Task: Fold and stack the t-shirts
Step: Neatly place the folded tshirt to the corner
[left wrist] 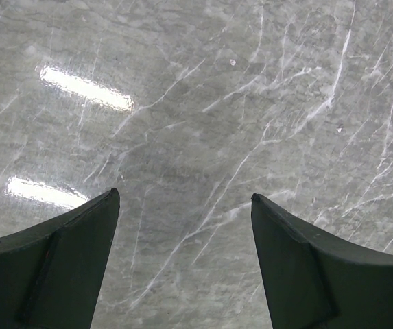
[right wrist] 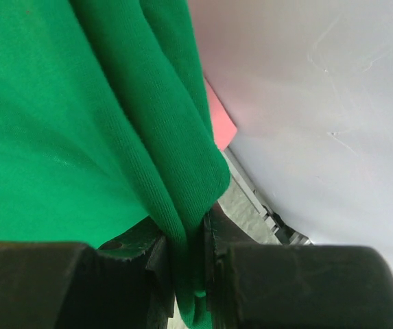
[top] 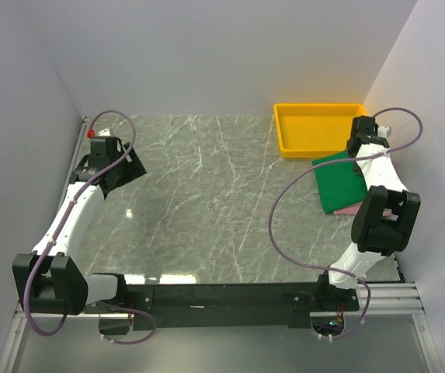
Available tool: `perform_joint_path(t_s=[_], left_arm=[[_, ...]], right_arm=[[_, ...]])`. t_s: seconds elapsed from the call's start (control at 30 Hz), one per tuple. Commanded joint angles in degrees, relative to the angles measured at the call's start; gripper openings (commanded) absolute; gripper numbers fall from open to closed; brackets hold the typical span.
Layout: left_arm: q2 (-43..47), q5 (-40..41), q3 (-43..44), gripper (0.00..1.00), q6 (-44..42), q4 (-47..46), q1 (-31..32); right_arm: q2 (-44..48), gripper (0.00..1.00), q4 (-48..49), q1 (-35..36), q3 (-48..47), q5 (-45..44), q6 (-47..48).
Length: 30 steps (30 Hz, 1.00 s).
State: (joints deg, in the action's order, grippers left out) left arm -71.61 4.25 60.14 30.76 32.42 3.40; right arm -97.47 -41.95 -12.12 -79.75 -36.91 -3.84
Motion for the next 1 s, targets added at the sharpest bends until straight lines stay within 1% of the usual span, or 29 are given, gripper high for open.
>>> perform_joint_path(t_s=[0.0, 0.13, 0.37, 0.57, 0.6, 0.67, 0.8, 0.87, 0.9, 0.97], left_arm=[[-0.02, -1.09, 0.51, 0.82, -0.62, -0.78, -0.32], [-0.19, -1.18, 0.42, 0.82, -0.62, -0.87, -0.24], [-0.98, -1.18, 0.33, 0.82, -0.71, -0.96, -0.24], [-1.42, -1.00, 0.33, 0.82, -0.71, -0.87, -0.32], [-1.42, -1.09, 0.42, 0.82, -0.71, -0.96, -0.32], [-1.42, -1.26, 0.42, 0.81, -0.71, -0.96, -0.32], [-1.51, -2.05, 0.24, 0.81, -0.71, -1.05, -0.32], [-1.51, -2.32, 0.33, 0.81, -0.79, -1.05, -0.24], [-1.34, -2.40, 0.33, 0.81, -0.79, -1.05, -0.32], [-1.16, -2.41, 0.33, 0.81, -0.79, -1.13, -0.32]], right_arm=[[-0.61, 0.00, 5.30, -2.55, 0.99, -0.45, 0.58], [-2.37, 0.00, 8.20, -4.40, 2.84, -1.33, 2.16], [-6.41, 0.02, 10.57, -5.19, 3.37, -2.46, 3.39], [-8.43, 0.06, 11.89, -5.55, 3.28, -5.19, 3.40], [-8.70, 0.12, 11.81, -5.72, 3.11, -5.28, 3.31], [-9.75, 0.18, 11.02, -5.72, 2.49, -6.42, 3.31], [-9.67, 0.37, 11.28, -5.81, 2.05, -9.58, 3.22], [-9.14, 0.41, 11.28, -5.99, 1.88, -11.68, 2.96], [-9.05, 0.46, 11.11, -5.99, 1.79, -12.39, 2.61], [-8.27, 0.50, 10.49, -6.07, 1.61, -13.54, 1.29]])
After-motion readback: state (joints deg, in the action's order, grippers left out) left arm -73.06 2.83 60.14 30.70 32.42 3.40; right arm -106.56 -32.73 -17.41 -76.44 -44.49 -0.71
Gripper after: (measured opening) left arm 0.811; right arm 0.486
